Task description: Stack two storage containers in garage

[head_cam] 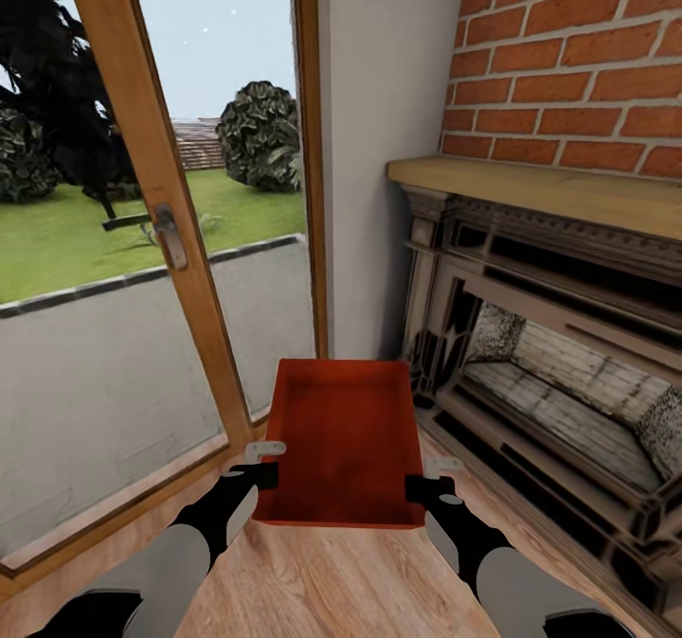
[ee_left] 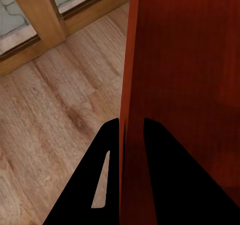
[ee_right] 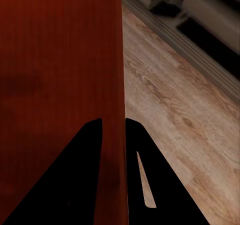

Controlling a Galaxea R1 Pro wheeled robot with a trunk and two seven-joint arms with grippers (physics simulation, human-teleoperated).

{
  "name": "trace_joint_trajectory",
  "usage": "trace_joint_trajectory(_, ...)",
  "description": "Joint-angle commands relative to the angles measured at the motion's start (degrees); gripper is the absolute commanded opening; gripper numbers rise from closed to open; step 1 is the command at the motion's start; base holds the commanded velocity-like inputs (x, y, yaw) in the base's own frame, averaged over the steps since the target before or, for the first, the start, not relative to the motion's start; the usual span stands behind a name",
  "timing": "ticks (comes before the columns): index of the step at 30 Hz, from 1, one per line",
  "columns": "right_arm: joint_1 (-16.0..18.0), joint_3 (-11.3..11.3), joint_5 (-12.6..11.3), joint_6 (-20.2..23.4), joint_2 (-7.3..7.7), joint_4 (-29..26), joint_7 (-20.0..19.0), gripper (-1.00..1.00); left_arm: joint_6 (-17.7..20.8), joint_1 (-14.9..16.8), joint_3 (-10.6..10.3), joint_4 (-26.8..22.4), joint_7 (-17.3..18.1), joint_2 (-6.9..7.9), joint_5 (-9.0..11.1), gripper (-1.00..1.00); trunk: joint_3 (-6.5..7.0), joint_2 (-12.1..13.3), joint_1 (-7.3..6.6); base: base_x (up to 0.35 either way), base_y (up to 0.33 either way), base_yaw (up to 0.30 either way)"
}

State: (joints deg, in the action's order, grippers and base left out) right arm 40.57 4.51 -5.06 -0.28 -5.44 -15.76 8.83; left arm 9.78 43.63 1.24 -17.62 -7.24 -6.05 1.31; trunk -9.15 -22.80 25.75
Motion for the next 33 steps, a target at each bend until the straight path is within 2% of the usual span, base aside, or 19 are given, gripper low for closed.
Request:
trace_joint_trajectory(1,0.0,-0.1,-0.7,-0.1,0.08,0.2,0.5,-1.00,0.4,0.0,0.6,-0.4,-0.8,0.34,-1.4,-1.00,-0.02,-0.1,0.03,0.000,0.000,0.000)
trace_joint_trajectory(33,0.0,-0.1,-0.7,-0.1,0.08,0.2,0.5,-1.00,0.4,0.0,0.6,-0.4,-0.8,0.33,-1.4,-1.00,2.95,-0.1,0.03,0.000,0.000,0.000)
